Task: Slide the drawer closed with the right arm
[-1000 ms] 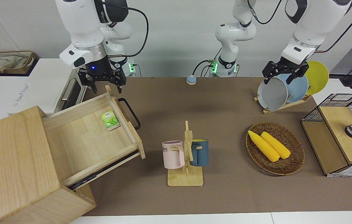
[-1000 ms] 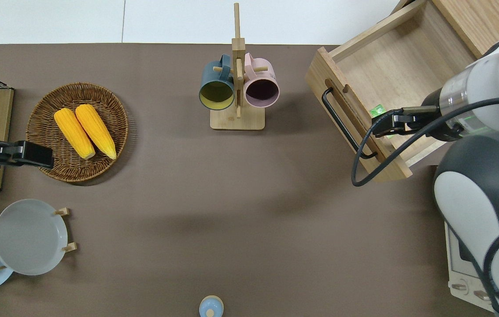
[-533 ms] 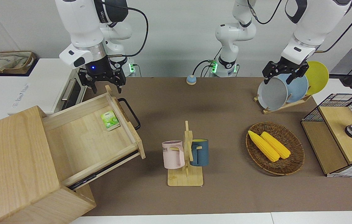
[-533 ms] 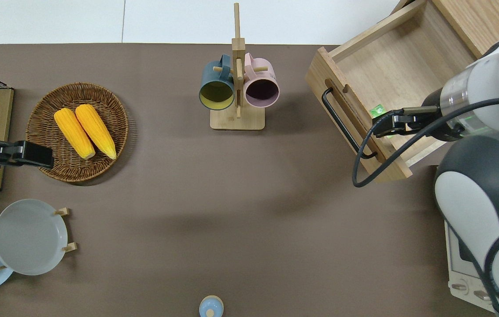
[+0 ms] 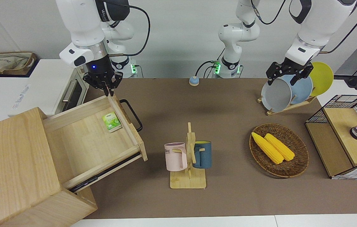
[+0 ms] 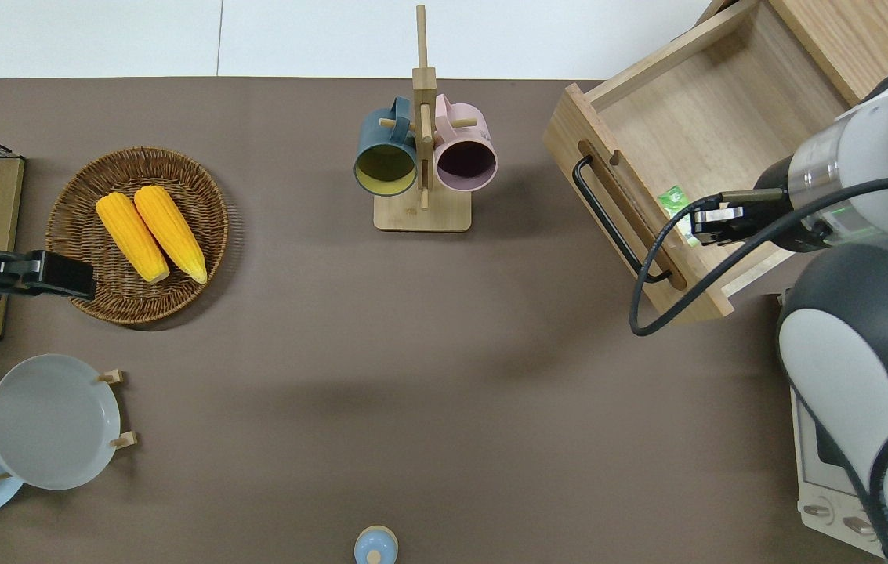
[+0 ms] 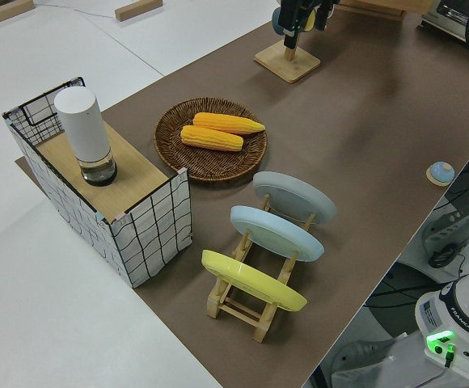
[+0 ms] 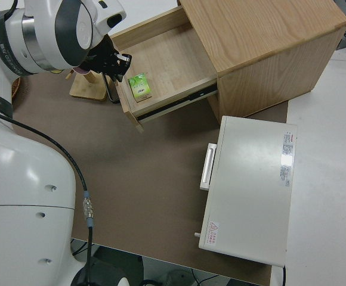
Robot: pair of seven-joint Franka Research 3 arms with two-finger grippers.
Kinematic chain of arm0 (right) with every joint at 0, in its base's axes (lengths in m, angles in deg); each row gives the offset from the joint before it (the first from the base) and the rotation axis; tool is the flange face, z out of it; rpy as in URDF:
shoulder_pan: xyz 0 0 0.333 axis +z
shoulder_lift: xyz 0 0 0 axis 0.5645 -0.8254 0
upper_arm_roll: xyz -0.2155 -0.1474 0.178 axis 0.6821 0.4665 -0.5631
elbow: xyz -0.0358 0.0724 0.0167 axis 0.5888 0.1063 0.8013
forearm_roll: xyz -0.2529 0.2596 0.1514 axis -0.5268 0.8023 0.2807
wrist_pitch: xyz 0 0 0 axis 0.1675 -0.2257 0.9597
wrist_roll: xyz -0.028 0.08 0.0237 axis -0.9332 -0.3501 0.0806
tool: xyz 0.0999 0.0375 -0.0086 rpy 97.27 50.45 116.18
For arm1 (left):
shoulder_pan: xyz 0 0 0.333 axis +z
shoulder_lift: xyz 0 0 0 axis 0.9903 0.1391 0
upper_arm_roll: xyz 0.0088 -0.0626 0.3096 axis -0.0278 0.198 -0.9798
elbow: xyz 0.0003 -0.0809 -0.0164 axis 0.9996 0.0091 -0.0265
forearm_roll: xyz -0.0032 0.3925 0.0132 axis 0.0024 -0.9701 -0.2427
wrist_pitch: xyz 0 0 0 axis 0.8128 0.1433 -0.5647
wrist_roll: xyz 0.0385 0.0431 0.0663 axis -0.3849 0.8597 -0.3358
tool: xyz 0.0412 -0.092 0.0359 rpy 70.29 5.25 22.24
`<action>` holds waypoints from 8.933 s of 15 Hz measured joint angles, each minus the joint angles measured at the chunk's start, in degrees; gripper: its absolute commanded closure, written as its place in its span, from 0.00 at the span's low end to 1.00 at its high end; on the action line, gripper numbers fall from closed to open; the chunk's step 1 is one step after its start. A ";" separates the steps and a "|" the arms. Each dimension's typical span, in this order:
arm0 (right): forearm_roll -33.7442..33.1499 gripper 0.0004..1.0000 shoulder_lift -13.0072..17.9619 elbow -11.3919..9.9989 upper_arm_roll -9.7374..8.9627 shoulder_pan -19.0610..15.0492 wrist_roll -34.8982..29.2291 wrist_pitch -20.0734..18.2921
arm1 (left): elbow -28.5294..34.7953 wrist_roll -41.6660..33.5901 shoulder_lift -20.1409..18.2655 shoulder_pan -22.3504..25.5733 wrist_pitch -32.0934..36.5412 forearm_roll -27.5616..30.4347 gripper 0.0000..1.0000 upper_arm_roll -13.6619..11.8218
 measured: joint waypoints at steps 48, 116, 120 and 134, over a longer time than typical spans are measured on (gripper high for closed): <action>-4.75 1.00 -10.32 -7.03 0.17 9.84 -68.29 13.81 | 0.00 0.00 0.00 0.00 0.00 0.00 0.01 0.00; 0.66 1.00 -0.82 -1.19 -6.84 0.92 -23.22 2.18 | 0.00 0.00 0.00 0.00 0.00 0.00 0.01 0.00; 0.78 1.00 2.89 -6.16 -5.98 0.64 -14.63 2.17 | 0.00 0.00 0.00 0.00 0.00 0.00 0.01 0.00; -0.79 0.01 3.94 -9.01 -2.76 -1.53 -1.85 2.43 | 0.00 0.00 0.00 0.00 0.00 0.00 0.01 0.00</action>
